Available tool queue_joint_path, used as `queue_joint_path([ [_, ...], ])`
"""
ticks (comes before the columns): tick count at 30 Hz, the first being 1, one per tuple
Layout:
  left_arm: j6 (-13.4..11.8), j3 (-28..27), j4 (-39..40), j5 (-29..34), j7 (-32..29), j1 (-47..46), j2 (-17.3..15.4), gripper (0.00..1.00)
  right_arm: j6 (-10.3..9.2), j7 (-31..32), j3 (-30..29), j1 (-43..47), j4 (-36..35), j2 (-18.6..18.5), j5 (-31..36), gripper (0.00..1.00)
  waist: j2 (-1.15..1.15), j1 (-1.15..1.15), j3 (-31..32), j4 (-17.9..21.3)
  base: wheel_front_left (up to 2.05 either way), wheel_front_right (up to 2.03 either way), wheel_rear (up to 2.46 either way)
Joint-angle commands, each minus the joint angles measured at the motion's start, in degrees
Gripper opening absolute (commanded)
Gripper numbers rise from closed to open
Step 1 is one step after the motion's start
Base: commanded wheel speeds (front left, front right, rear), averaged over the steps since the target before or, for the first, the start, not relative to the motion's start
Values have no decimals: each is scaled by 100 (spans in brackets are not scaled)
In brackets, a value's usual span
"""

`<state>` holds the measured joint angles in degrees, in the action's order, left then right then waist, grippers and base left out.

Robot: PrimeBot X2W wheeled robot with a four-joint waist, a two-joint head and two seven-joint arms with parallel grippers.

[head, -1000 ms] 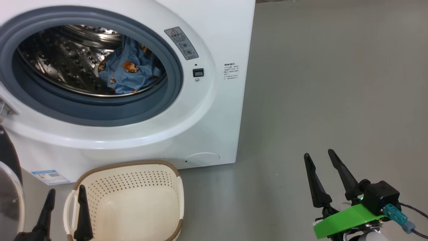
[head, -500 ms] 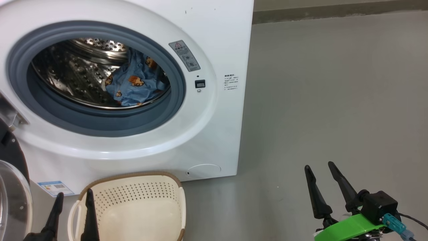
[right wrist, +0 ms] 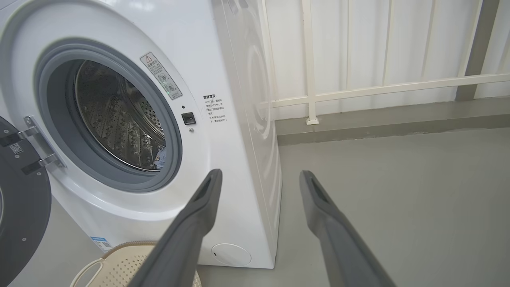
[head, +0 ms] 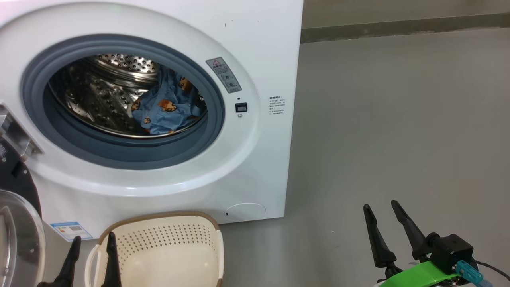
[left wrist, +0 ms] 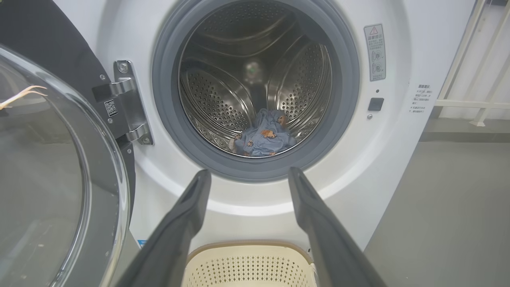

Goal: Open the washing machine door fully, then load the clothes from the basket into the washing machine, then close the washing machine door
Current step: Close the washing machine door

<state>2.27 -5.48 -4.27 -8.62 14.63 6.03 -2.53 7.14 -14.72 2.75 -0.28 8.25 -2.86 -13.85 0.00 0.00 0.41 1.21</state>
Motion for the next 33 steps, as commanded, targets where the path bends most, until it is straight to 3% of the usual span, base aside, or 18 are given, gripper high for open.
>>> queue_joint_path([
  [1,-19,-158,107,10,37,-75,-37,100,35,-28,119,-74,-130,-1,-6,100,0,0,-2,-10,0,0,0],
  [33,7,-150,3,-49,37,-109,-35,100,35,-28,100,-54,-93,-1,-56,100,0,0,54,-71,0,0,0],
])
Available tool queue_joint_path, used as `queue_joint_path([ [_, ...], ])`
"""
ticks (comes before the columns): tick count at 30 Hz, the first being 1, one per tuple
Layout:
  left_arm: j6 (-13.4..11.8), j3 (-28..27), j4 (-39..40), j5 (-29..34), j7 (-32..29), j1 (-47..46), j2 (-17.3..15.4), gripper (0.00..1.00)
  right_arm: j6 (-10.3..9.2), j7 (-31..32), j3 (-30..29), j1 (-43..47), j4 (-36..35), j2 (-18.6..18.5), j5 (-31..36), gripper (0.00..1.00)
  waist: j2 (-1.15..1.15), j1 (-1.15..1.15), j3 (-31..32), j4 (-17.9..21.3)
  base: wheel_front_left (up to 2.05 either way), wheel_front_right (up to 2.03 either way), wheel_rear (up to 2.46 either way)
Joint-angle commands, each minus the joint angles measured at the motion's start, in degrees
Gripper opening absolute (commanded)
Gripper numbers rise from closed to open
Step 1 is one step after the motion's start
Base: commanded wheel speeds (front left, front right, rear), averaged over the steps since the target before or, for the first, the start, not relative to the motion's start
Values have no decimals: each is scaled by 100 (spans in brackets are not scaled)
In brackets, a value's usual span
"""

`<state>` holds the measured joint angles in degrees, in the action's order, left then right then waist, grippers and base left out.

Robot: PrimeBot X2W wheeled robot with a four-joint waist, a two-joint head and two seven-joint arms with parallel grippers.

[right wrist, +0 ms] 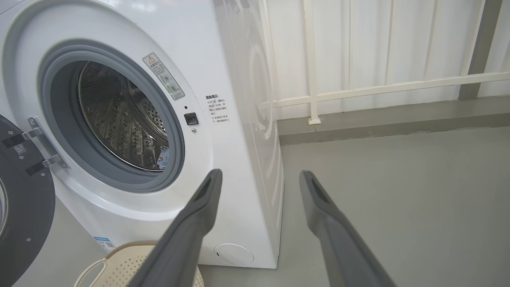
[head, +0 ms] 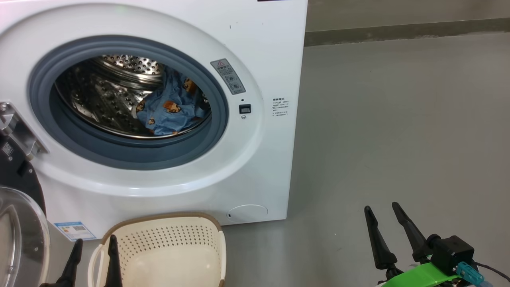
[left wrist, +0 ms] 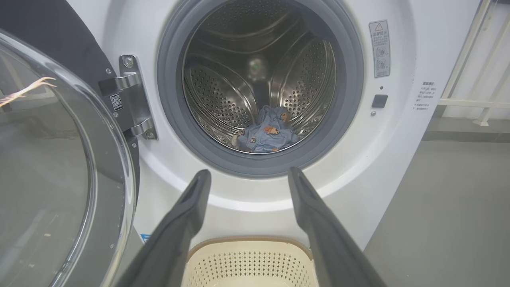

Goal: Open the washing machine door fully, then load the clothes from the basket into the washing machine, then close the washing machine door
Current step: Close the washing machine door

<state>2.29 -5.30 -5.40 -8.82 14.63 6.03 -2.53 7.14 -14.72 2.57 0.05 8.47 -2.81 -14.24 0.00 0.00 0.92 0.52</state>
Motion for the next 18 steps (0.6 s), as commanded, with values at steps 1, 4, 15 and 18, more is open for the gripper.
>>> queue_joint_path([
  [1,5,-168,116,-29,37,-109,-35,100,35,-28,119,-87,-115,-7,-16,100,0,0,3,-2,0,0,0],
  [4,-1,-161,128,-24,37,-103,-35,100,35,-28,121,-81,-110,-7,-22,100,0,0,7,-2,0,0,0],
  [15,-32,-152,226,13,37,-86,-35,100,35,-28,111,-58,-135,-7,-35,100,0,0,0,-9,-64,65,-1],
  [18,-37,-144,229,7,37,-91,-35,100,35,-28,109,-69,-135,-7,-31,100,0,0,-4,-6,-157,161,-4],
])
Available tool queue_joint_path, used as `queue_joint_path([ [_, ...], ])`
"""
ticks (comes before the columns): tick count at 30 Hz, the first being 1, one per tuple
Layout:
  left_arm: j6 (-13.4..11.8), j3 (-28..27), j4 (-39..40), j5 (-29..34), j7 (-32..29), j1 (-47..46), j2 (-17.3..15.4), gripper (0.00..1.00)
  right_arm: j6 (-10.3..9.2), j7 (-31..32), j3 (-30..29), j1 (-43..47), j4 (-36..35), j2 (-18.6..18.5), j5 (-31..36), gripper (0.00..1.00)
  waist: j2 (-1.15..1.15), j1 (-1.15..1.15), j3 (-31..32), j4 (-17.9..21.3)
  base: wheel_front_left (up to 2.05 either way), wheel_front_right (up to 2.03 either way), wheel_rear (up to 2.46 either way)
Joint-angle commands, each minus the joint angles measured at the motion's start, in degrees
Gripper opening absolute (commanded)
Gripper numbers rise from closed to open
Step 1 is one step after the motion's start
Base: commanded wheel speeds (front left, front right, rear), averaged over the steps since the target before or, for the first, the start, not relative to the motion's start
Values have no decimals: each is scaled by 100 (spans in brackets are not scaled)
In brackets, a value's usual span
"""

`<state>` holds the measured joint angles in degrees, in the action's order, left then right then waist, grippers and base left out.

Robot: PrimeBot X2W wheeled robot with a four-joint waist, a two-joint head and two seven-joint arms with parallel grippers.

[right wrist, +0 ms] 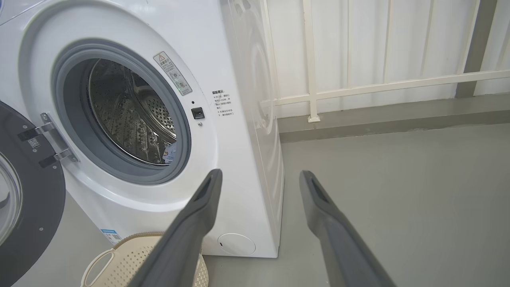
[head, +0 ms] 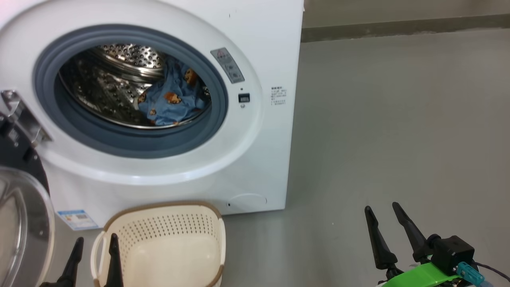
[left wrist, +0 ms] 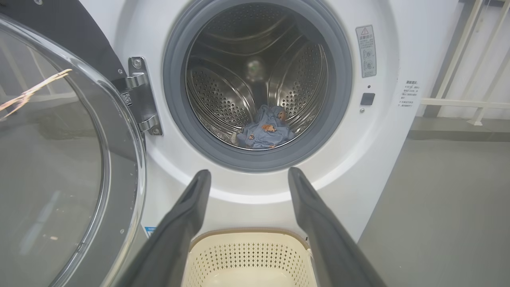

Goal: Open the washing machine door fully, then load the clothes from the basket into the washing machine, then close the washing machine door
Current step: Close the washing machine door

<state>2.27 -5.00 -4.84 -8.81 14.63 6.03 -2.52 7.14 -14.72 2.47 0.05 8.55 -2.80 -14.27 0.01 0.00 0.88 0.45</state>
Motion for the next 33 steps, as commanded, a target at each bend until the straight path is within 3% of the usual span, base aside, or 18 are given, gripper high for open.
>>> queue_joint_path([
  [1,-36,-173,176,7,37,-94,-36,100,35,-28,119,-73,-144,-8,-27,100,-1,0,-3,2,-184,188,-4],
  [15,-81,-175,303,30,37,-142,-36,100,35,-28,67,-93,-162,-8,-17,100,-1,0,-23,-24,-162,163,-2],
  [33,-81,-76,349,-13,37,-50,-36,100,35,-28,68,-94,-150,-8,19,100,-1,0,29,-40,-10,10,0],
])
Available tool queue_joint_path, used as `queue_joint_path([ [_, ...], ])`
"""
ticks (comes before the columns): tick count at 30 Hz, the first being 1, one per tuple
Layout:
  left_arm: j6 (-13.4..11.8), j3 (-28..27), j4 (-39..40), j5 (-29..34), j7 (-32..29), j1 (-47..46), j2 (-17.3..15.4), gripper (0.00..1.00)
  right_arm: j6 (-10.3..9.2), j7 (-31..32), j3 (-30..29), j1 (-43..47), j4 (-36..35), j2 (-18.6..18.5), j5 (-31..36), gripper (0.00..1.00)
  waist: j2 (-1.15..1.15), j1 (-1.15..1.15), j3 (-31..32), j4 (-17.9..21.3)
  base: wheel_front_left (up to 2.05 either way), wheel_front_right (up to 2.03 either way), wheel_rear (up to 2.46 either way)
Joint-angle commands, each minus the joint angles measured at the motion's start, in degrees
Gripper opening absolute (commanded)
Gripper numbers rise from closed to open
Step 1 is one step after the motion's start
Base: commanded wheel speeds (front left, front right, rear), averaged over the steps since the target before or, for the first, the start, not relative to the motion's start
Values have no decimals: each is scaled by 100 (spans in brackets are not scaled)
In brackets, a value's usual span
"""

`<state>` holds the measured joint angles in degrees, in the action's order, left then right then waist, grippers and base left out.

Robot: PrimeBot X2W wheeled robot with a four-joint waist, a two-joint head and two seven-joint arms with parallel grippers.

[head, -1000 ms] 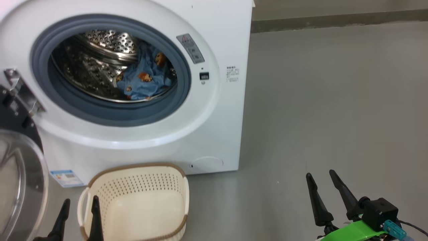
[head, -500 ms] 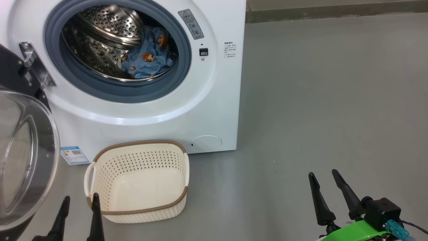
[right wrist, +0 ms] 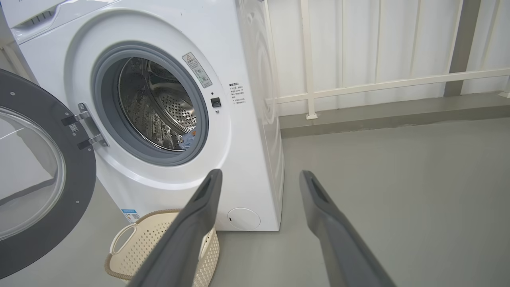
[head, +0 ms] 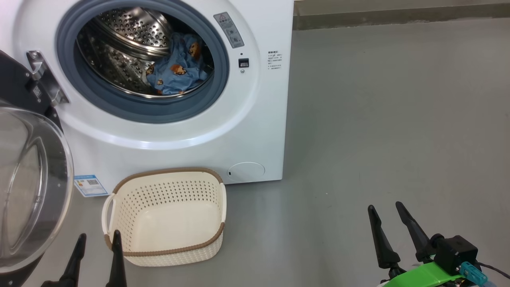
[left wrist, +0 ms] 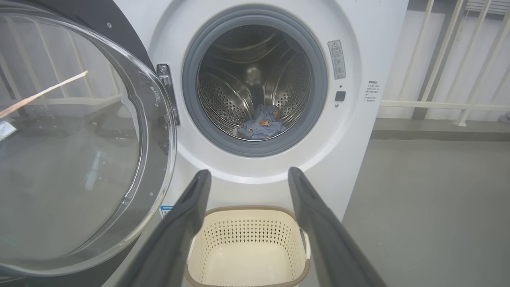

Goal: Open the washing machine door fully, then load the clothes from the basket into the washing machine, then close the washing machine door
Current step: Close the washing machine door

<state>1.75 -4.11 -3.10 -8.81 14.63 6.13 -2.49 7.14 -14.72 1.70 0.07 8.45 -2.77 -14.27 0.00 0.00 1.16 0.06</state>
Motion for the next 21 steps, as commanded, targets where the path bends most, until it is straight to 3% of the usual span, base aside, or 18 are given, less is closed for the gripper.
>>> queue_joint_path([
  [1,-35,-160,177,-20,37,-57,-39,100,35,-28,143,-91,-140,-10,21,100,0,0,6,-5,0,0,0],
  [21,-126,-42,163,-224,37,75,-39,100,35,-28,230,-26,-101,-10,2,100,0,0,97,-602,0,0,0],
])
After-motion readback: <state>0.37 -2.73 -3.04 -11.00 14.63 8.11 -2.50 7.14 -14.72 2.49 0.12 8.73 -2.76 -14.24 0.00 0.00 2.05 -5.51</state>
